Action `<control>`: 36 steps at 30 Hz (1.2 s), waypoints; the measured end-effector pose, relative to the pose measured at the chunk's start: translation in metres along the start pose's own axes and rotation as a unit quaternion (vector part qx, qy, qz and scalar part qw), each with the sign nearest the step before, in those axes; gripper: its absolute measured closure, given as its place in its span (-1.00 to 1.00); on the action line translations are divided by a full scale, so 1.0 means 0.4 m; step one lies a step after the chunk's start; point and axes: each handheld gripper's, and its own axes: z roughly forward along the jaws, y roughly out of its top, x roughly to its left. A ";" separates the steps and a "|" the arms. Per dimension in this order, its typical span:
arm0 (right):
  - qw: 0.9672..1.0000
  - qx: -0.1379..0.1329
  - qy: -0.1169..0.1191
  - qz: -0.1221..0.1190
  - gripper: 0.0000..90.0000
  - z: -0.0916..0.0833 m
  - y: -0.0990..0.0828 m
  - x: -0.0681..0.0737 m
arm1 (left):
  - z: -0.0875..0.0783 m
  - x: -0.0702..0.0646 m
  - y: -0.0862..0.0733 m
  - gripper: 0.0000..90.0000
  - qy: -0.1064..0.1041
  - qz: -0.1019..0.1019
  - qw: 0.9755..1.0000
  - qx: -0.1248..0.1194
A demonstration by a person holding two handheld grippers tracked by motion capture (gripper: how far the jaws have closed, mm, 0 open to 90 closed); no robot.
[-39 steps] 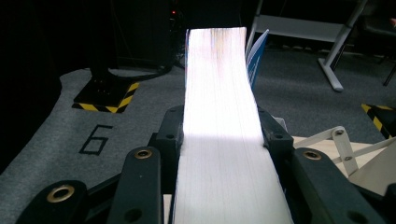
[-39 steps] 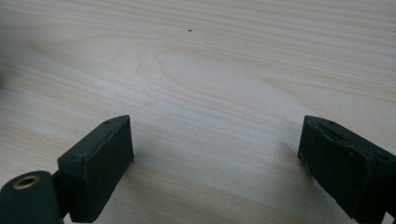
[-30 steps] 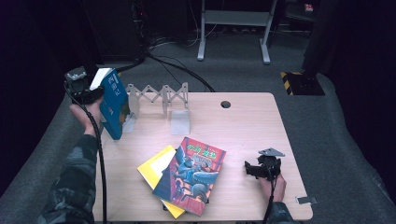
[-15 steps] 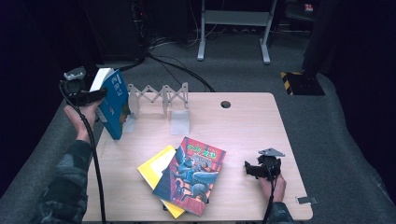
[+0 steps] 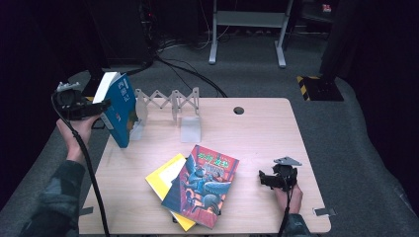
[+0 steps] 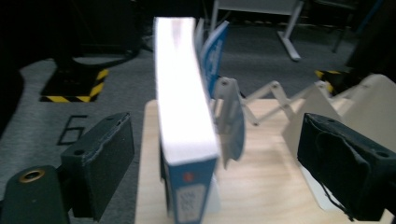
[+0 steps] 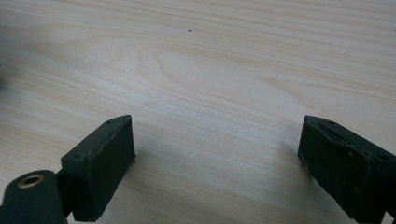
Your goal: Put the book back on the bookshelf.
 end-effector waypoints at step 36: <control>1.000 0.009 0.016 -0.018 -0.81 -0.007 -0.005 0.013 | 0.051 -0.244 -0.324 -0.98 -0.133 0.108 0.978 0.121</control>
